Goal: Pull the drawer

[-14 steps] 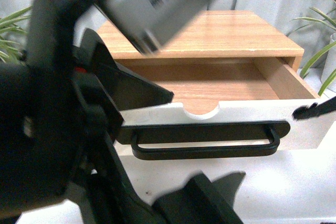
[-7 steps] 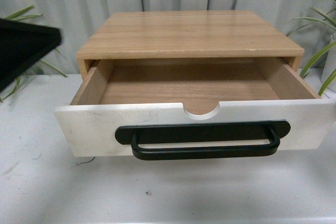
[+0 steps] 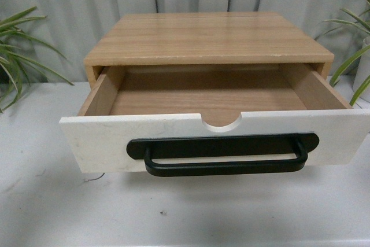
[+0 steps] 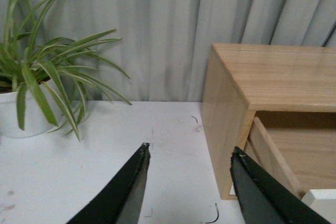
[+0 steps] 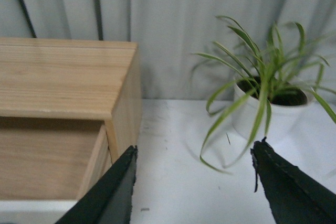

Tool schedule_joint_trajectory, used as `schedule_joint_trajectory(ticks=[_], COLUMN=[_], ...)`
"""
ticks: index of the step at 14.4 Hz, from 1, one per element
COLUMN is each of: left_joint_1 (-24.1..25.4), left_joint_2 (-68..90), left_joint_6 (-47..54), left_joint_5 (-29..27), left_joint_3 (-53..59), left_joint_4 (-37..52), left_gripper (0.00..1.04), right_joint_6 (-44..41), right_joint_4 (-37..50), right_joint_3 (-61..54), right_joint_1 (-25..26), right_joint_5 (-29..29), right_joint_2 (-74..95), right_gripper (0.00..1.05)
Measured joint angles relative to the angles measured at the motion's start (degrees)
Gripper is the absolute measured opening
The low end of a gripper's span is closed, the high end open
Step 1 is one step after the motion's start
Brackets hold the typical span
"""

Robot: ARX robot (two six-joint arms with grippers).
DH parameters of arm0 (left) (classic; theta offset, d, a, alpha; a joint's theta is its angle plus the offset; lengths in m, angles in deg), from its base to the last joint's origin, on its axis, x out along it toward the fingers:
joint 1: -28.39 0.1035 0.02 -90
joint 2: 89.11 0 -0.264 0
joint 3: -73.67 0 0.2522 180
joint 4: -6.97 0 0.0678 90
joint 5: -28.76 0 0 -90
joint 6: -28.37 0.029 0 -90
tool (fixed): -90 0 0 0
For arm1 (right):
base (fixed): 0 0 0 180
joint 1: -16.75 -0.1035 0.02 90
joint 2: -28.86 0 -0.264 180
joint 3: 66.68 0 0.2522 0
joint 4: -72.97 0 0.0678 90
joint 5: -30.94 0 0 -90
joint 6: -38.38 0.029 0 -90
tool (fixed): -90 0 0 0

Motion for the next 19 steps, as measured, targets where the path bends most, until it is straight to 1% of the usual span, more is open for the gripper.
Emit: schedule_joint_trajectory(ticks=[1,2,3,4,5,6,8,9,12,17,19], left_joint_1=[-3.67,-5.22,-4.94,-4.70,-4.70,-4.70,-4.70,-4.70,-4.74,-4.74,-4.74], left_joint_2=[-2.62,-5.16,-7.52,-9.29,-10.69,-12.35,-14.99,-15.04,-20.35,-27.04,-30.23], left_joint_6=[0.17,0.35,0.37,0.37,0.50,0.55,0.59,0.61,0.61,0.61,0.61], left_joint_5=[-4.70,-4.63,-5.18,-5.31,-5.31,-5.31,-5.29,-5.29,-5.29,-5.29,-5.29], left_joint_3=[1.31,2.54,3.41,4.00,4.46,4.81,5.53,6.93,7.28,7.28,7.28], left_joint_4=[-1.53,-2.89,-4.39,-5.57,-6.43,-7.65,-9.42,-6.40,-12.46,-18.95,-22.12], left_gripper=[0.37,0.22,0.08,0.02,0.02,0.02,0.02,0.02,0.02,0.02,0.02], right_joint_6=[2.19,3.02,3.54,3.63,3.63,3.80,3.82,3.82,3.82,3.82,3.82], right_joint_4=[-5.57,-5.55,-5.46,-5.81,-6.27,-7.02,-7.48,-8.00,-10.84,-14.82,-15.10], right_joint_3=[-3.19,-5.20,-6.45,-7.72,-8.79,-10.36,-11.28,-11.72,-14.05,-15.65,-17.16], right_joint_1=[-0.85,-2.08,-5.81,-6.95,-7.23,-7.06,-6.86,-6.86,-6.86,-6.86,-6.86], right_joint_5=[2.49,3.13,7.63,7.69,7.69,8.13,8.13,8.15,8.13,8.13,8.17], right_joint_2=[-8.83,-14.12,-16.85,-17.81,-18.45,-19.93,-22.32,-23.63,-27.98,-33.86,-36.54], right_gripper=[0.52,0.37,0.23,0.13,0.05,0.02,0.02,0.02,0.02,0.02,0.02])
